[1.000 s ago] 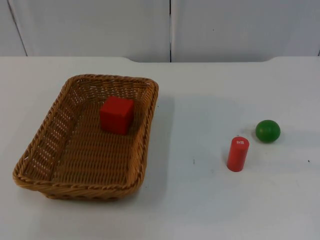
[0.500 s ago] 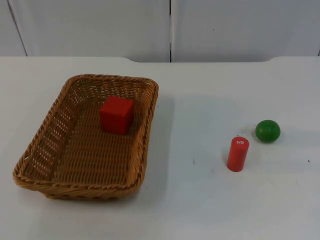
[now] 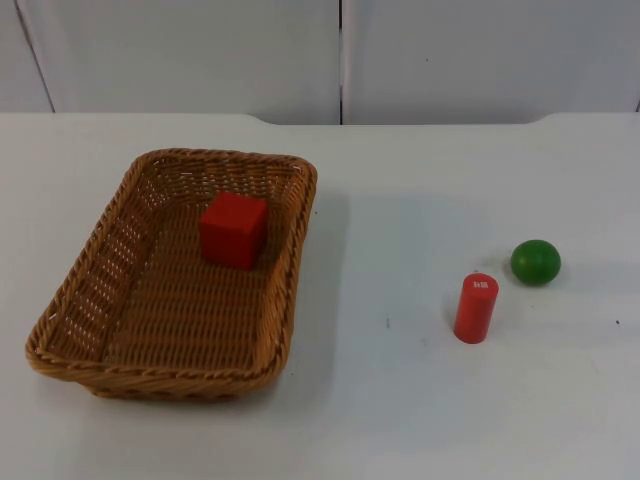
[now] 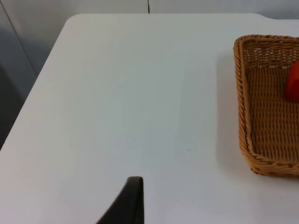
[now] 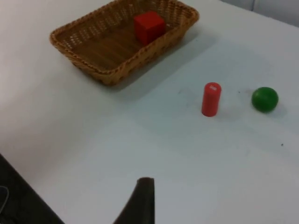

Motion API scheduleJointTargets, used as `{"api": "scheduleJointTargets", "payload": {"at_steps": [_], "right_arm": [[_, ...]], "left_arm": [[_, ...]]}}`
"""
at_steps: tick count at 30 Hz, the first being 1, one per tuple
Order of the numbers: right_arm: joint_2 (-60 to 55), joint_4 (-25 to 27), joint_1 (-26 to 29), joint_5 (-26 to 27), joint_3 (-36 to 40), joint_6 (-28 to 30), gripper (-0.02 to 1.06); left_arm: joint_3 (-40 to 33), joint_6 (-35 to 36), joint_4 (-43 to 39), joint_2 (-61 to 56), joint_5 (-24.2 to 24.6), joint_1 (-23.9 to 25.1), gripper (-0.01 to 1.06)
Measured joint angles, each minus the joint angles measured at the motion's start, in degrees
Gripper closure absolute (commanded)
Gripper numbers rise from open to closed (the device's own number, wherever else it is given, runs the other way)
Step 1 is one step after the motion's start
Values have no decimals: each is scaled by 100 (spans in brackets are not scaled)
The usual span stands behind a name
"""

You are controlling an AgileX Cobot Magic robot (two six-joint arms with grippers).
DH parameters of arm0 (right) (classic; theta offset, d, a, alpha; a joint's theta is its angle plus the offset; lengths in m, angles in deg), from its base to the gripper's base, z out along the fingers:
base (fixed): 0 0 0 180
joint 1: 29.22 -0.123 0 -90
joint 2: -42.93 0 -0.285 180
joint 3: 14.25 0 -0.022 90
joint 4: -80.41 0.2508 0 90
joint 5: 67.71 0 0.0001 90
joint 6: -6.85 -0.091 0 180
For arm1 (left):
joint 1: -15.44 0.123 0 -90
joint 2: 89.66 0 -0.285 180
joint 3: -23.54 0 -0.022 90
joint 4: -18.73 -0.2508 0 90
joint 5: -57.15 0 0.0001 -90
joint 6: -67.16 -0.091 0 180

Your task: Pick up the basket with the left hand and place the object to the left of the red cylinder into the basket with the right hand.

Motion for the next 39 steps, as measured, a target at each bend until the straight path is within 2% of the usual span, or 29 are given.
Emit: {"api": "scheduleJointTargets", "payload": {"at_steps": [5,17,20,24,39], "right_arm": [[0,123,0,49,37,192,21],[0,123,0,52,82,188,21],[0,85,0,52,82,142,16],[0,85,0,52,82,117,-1],[0,85,0,52,82,108,-1]], "left_arm": [[0,0,0,0,0,0,0],[0,0,0,0,0,0,0],[0,0,0,0,0,0,0],[0,0,0,0,0,0,0],[0,99,190,0,0,0,0]]}}
